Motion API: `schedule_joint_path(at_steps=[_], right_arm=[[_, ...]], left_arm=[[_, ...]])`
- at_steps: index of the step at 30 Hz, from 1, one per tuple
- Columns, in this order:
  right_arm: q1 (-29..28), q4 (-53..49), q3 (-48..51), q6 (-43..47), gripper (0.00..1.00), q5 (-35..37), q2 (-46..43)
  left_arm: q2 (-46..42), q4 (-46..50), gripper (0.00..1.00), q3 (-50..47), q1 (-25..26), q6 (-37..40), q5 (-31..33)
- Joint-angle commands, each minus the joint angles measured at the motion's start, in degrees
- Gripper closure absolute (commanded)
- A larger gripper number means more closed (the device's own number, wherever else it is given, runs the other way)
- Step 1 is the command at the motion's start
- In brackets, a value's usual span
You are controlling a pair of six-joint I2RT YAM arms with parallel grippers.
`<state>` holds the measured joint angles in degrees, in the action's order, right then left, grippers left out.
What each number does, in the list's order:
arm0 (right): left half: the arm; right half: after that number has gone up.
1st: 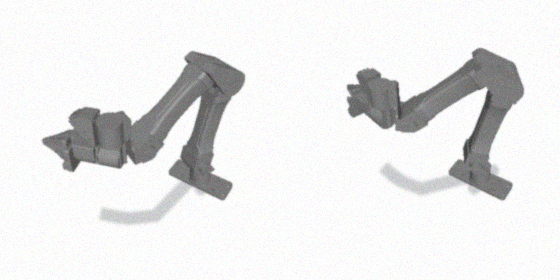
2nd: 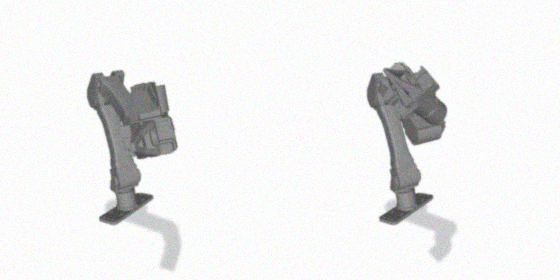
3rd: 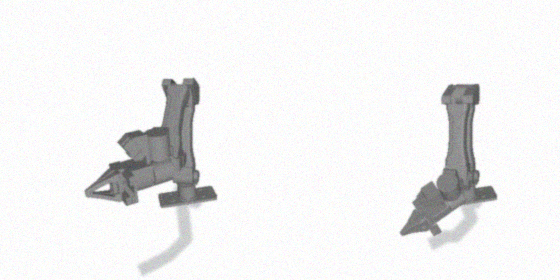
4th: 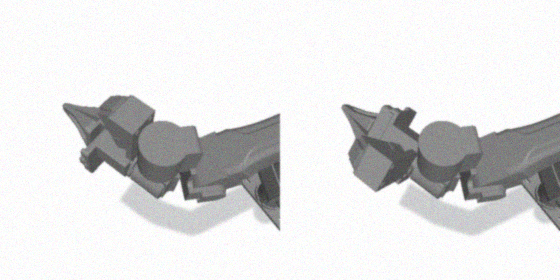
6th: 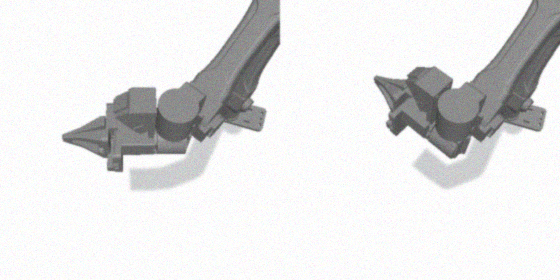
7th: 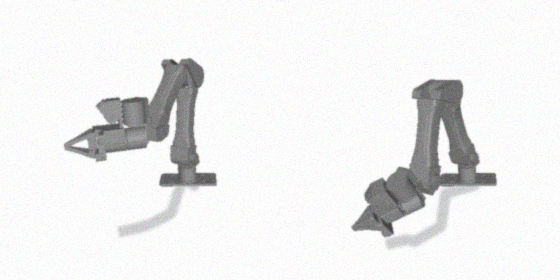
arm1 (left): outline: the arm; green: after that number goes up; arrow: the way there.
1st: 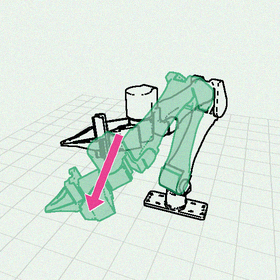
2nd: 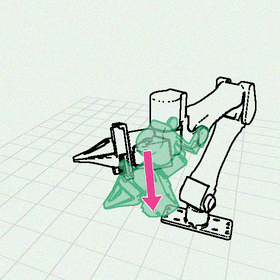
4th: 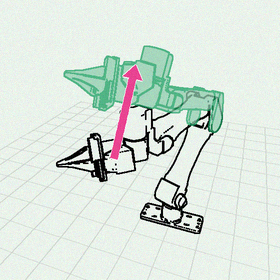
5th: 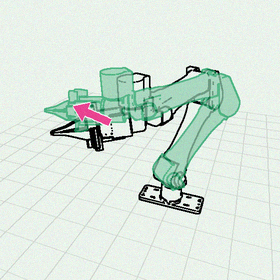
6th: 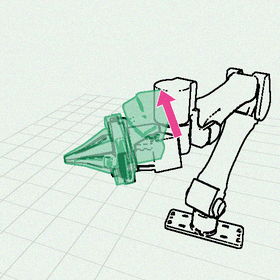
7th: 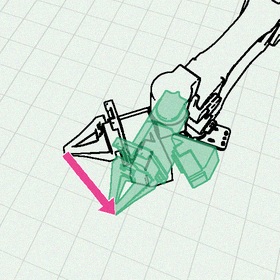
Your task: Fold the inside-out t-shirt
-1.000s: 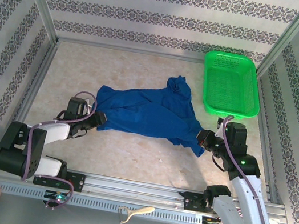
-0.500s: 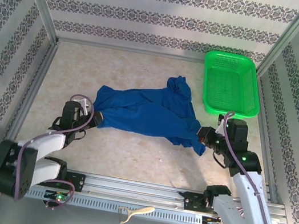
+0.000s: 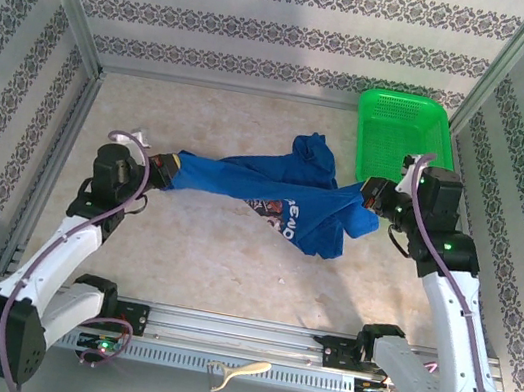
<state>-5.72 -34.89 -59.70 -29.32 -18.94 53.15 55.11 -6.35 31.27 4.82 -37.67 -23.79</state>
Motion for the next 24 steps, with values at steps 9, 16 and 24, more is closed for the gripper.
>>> schedule_joint_path(at_steps=[9,16,24], right_arm=[[2.09,3.5,6.05,2.66,1.0,1.9,1.47],[3.24,4.61,6.73,2.8,1.0,1.1,2.73],[3.87,5.17,6.73,2.68,1.0,0.14,2.67]], left_arm=[[22.02,-15.34,0.73,-2.18,0.13,-0.81,-8.15],[29.08,-20.68,0.6,-2.96,0.19,-1.04,-8.96],[25.37,-19.86,0.54,-7.61,0.25,2.18,-4.65]])
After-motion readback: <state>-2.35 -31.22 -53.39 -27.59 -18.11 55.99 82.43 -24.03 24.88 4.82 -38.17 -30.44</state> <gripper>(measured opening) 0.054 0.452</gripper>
